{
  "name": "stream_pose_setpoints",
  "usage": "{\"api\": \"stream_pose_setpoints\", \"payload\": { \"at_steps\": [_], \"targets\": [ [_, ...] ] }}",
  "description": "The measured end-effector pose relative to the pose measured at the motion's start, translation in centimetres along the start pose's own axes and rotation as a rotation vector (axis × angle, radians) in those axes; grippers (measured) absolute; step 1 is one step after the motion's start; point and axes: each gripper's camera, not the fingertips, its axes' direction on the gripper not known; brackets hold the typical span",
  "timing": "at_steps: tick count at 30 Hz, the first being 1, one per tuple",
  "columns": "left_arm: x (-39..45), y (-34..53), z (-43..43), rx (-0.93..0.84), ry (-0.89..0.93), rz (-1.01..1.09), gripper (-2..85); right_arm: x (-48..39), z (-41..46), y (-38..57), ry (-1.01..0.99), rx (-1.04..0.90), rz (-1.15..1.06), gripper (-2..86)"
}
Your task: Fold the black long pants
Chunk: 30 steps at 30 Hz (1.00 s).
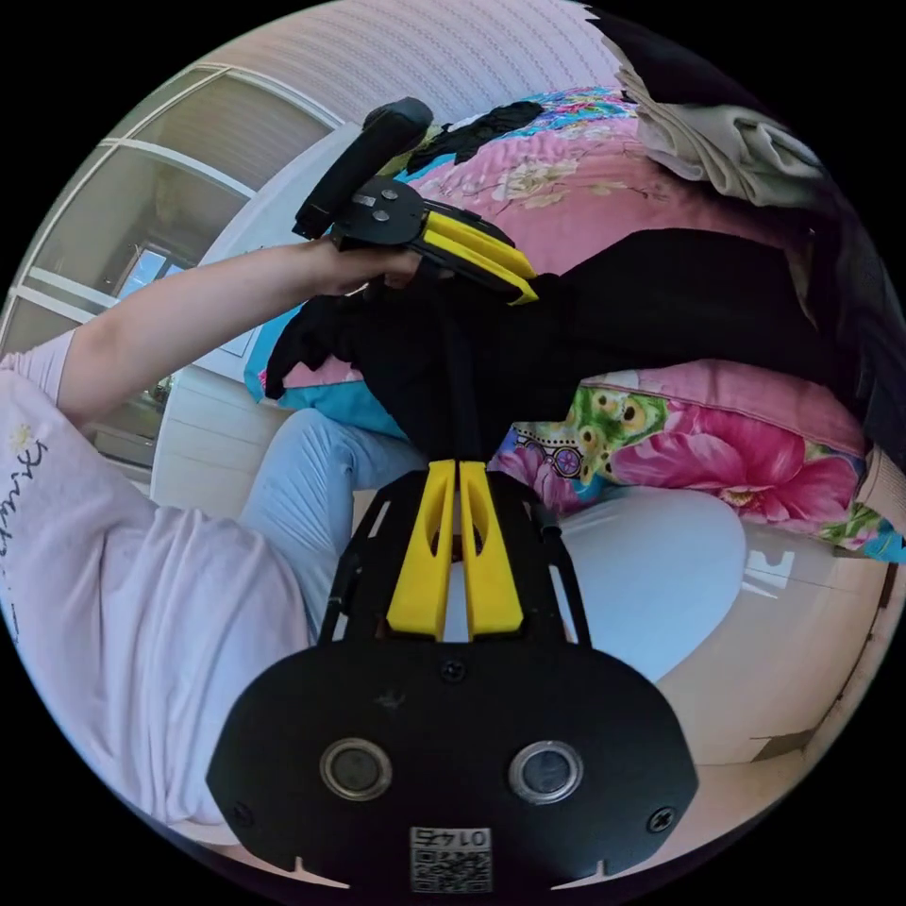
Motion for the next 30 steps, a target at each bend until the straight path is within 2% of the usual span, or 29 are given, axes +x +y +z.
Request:
{"api": "stream_pose_setpoints", "payload": {
  "at_steps": [2, 5, 7, 10, 13, 16, 19, 24, 30],
  "targets": [
    [-0.6, 0.2, -1.7, 0.017, -0.032, -0.018, 0.0, 0.2, -0.9, 0.8, 0.014, -0.018, -0.002, -0.1],
    [-4.6, 3.1, -8.5, 0.192, -0.032, -0.217, -0.5, 0.9, -3.9, 2.0, 0.111, 0.016, -0.003, -0.1],
    [-7.6, 7.5, -15.4, 0.386, 0.032, -0.358, -0.7, 1.7, -6.8, 2.4, 0.187, 0.079, 0.007, 0.0],
    [-7.1, 12.2, -22.2, 0.547, 0.113, -0.356, -0.7, 3.5, -13.0, 2.4, 0.192, 0.275, 0.026, 0.3],
    [-4.5, 14.1, -23.1, 0.53, 0.094, -0.36, -0.7, 5.3, -16.1, 1.4, 0.228, 0.42, 0.026, 1.0],
    [-2.6, 14.4, -20.9, 0.424, 0.046, -0.404, -0.7, 8.6, -14.5, 0.2, 0.14, 0.373, 0.141, 2.5],
    [-2.2, 14.8, -20.2, 0.463, 0.097, -0.471, -0.7, 10.1, -12.8, 0.5, 0.053, 0.358, 0.24, 4.9],
    [-2.7, 14.4, -20.6, 0.497, 0.189, -0.522, -0.7, 12.0, -11.8, 2.3, -0.128, 0.417, 0.425, 14.7],
    [-3.0, 14.9, -23.3, 0.501, 0.164, -0.518, -0.9, 13.1, -12.9, 2.0, -0.106, 0.433, 0.535, 18.5]
  ]
}}
